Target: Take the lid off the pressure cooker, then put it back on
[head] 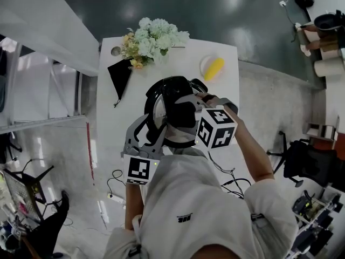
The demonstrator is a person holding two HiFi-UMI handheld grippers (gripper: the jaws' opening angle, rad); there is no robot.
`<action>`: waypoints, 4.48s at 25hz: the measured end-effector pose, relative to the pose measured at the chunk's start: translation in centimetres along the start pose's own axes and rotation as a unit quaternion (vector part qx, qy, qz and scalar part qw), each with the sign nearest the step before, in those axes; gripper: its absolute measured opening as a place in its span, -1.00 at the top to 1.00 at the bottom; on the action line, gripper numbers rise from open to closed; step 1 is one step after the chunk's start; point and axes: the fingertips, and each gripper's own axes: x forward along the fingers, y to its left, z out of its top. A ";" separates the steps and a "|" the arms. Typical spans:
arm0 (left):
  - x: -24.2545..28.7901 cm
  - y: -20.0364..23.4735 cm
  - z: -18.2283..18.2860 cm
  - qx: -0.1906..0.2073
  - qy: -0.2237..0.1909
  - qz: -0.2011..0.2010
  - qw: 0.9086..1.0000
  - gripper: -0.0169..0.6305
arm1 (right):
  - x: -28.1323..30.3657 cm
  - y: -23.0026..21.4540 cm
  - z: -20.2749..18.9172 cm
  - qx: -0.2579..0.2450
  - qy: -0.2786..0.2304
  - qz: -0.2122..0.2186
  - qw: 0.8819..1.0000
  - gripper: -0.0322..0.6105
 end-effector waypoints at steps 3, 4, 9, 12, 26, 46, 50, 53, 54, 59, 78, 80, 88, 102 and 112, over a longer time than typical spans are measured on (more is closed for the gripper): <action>0.1 -0.2 0.4 0.005 -0.002 -0.006 1.000 0.24 | 0.0 0.1 0.1 -0.003 0.004 -0.007 1.000 0.02; 0.0 -0.2 0.6 0.006 -0.003 -0.008 1.000 0.24 | -0.1 0.1 0.2 -0.001 0.003 -0.009 1.000 0.03; -0.3 0.1 0.8 0.009 -0.003 -0.015 1.000 0.24 | -0.8 -0.1 0.9 0.009 -0.005 -0.015 1.000 0.03; -0.4 0.3 0.9 0.006 -0.007 -0.019 1.000 0.24 | -1.3 0.2 1.4 0.006 -0.006 -0.014 1.000 0.03; 0.5 -1.5 3.9 0.041 -0.055 -0.081 0.994 0.25 | -5.4 0.5 -0.7 0.072 0.011 -0.086 0.994 0.03; 8.0 -12.8 7.6 0.100 -0.050 -0.197 0.974 0.27 | -13.4 4.2 -13.0 0.233 0.031 -0.204 0.950 0.03; 9.1 -14.9 7.9 0.105 -0.050 -0.215 0.970 0.27 | -14.6 5.5 -15.7 0.265 0.033 -0.218 0.939 0.03; 9.7 -16.0 7.9 0.109 -0.041 -0.222 0.968 0.27 | -15.3 6.4 -17.8 0.289 0.038 -0.229 0.929 0.03; 10.0 -16.4 8.0 0.108 -0.040 -0.223 0.968 0.27 | -15.5 6.6 -18.5 0.295 0.039 -0.233 0.926 0.03; 11.3 -18.4 7.4 0.106 -0.028 -0.224 0.968 0.27 | -15.0 7.2 -22.0 0.322 0.046 -0.243 0.914 0.03; 15.8 -22.1 3.7 0.106 0.035 -0.188 0.976 0.29 | -5.4 6.9 -30.7 0.366 0.028 -0.213 0.906 0.03; 15.9 -22.3 3.3 0.106 0.039 -0.186 0.976 0.29 | -4.4 6.6 -31.1 0.364 0.029 -0.210 0.907 0.03; 16.2 -22.2 2.4 0.108 0.053 -0.174 0.977 0.29 | -0.6 6.2 -32.8 0.363 0.032 -0.194 0.911 0.03; 16.6 -22.6 0.6 0.114 0.076 -0.158 0.978 0.30 | 2.9 6.3 -35.0 0.336 0.044 -0.201 0.919 0.03; 16.2 -22.4 0.3 0.110 0.076 -0.153 0.979 0.30 | 3.7 6.4 -35.2 0.321 0.049 -0.222 0.919 0.02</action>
